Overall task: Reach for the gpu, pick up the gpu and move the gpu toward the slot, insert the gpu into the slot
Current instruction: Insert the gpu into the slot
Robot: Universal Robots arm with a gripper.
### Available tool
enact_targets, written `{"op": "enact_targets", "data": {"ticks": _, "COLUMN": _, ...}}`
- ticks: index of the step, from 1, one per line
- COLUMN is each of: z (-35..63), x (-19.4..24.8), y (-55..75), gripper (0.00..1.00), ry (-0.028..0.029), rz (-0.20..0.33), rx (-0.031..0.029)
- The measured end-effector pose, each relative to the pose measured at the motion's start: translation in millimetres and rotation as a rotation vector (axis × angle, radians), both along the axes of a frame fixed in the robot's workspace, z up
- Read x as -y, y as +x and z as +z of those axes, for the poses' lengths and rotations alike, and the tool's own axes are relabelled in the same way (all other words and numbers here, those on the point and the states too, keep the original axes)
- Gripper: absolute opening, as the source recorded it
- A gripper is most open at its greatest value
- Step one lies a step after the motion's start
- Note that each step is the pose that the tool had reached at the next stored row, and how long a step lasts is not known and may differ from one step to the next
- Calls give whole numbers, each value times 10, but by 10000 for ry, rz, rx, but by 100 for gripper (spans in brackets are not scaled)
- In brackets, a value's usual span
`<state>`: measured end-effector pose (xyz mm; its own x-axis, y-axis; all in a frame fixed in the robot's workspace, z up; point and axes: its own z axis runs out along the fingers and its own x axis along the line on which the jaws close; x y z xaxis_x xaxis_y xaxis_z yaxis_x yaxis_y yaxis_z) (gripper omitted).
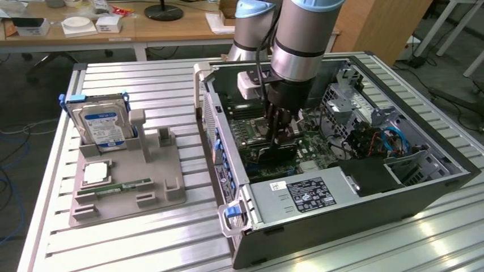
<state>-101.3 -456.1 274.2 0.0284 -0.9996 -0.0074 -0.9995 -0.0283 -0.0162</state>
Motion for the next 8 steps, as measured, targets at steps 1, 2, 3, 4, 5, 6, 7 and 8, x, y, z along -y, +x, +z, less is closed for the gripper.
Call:
{"op": "enact_targets", "data": {"ticks": 1, "z": 0, "x": 0, "y": 0, "gripper": 30, "ry": -1, "rz": 0, "rx": -1}}
{"op": "enact_targets", "data": {"ticks": 2, "z": 0, "x": 0, "y": 0, "gripper": 30, "ry": 0, "rz": 0, "rx": 0}}
{"op": "enact_targets", "data": {"ticks": 3, "z": 0, "x": 0, "y": 0, "gripper": 24, "ry": 0, "rz": 0, "rx": 0}}
{"op": "enact_targets", "data": {"ticks": 4, "z": 0, "x": 0, "y": 0, "gripper": 18, "ry": -1, "rz": 0, "rx": 0}}
{"op": "enact_targets", "data": {"ticks": 5, "z": 0, "x": 0, "y": 0, "gripper": 18, "ry": 0, "rz": 0, "rx": 0}}
{"op": "enact_targets", "data": {"ticks": 6, "z": 0, "x": 0, "y": 0, "gripper": 12, "ry": 0, "rz": 0, "rx": 0}}
{"op": "enact_targets", "data": {"ticks": 7, "z": 0, "x": 0, "y": 0, "gripper": 12, "ry": 0, "rz": 0, "rx": 0}}
{"op": "enact_targets", "data": {"ticks": 8, "z": 0, "x": 0, "y": 0, "gripper": 10, "ry": 0, "rz": -1, "rx": 0}}
